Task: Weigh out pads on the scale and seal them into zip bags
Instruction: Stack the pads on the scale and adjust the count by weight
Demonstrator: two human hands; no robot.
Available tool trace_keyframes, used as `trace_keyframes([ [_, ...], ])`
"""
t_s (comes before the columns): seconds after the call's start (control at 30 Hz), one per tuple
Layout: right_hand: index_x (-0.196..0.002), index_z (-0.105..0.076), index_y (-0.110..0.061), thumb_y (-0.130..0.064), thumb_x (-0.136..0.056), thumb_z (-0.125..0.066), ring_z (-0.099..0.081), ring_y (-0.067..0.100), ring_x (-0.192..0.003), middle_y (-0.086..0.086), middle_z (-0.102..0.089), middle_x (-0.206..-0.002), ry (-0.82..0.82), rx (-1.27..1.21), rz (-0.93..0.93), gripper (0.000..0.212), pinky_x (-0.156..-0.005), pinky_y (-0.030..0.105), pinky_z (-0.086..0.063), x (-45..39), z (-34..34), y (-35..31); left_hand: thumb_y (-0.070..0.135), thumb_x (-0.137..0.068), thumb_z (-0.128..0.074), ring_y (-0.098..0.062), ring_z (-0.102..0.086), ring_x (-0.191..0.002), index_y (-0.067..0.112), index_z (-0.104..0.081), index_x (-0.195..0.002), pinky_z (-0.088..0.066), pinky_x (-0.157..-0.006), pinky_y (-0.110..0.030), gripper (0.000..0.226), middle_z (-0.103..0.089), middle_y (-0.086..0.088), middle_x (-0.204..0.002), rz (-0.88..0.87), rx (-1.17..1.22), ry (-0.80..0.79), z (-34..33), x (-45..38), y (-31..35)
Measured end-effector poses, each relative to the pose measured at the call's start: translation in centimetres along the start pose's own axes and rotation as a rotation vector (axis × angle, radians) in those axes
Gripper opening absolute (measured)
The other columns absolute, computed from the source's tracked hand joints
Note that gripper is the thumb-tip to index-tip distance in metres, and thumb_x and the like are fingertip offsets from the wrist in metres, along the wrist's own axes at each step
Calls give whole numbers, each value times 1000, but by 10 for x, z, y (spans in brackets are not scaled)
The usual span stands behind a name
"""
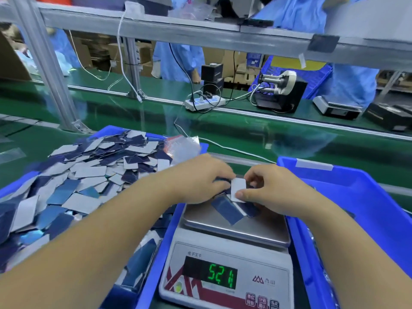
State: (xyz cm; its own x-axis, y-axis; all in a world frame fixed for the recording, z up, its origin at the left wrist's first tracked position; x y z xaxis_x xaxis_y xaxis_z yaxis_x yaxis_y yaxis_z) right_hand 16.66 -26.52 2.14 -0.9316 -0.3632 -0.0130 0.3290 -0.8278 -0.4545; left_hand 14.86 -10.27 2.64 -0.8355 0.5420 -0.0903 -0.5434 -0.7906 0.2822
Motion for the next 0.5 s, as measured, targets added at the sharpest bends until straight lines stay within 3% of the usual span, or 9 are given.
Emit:
trace_keyframes([
  [0.07, -83, -66, -30, -47, -74, -80, -60, 7, -76, -11, -66, -81, 0, -47, -7, 24, -66, 25, -47, 0, 0, 0, 29, -99, -59, -2, -48, -89, 28, -73, -116, -42, -96, -32, 22, -71, 12, -114, 23, 29, 57, -4, 0, -5],
  [0.2, -79, -71, -32, -35, -75, -84, -59, -2, -59, -14, -68, -71, -12, -184, -59, 14, -58, 18, -44, -1, 2, 6, 32, -90, -72, 25, -45, -88, 32, -76, -112, -33, -76, 0, 22, -70, 22, -98, 81, 192, 194, -5, 7, -16],
  [0.27, -78, -73, -29, -26, -77, -82, -59, -1, -55, -14, -69, -65, -26, -265, -89, 9, -59, 19, -45, -1, 2, 8, 31, -87, -77, 27, -48, -88, 29, -75, -113, -33, -77, 4, 26, -63, 29, -89, 116, 283, 218, -6, 9, -18],
  [0.37, -72, -74, -23, -17, -79, -79, -59, 2, -53, -8, -69, -61, -12, -332, -119, 11, -57, 18, -46, 0, 4, 8, 29, -85, -79, 19, -57, -92, 29, -70, -117, -38, -80, 2, 33, -68, 25, -94, 158, 404, 224, -8, 12, -21],
  [0.5, -66, -68, -16, -10, -78, -76, -55, 12, -51, 0, -66, -57, 22, -442, -163, 16, -53, 23, -44, 0, 5, 9, 33, -83, -80, 18, -58, -89, 33, -72, -108, -39, -76, 1, 26, -66, 30, -89, 165, 401, 225, -9, 14, -22],
])
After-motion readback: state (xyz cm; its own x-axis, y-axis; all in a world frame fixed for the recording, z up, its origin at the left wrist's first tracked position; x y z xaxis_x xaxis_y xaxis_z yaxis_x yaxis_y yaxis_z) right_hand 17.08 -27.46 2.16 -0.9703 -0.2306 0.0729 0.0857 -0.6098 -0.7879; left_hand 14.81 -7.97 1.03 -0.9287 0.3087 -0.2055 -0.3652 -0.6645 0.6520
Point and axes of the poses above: each hand's wrist, its own x-axis away from the middle knuckle, its own z-axis out of the back of the hand, y = z × x, the point moved 5 cm from there along -x, towards the middle knuckle
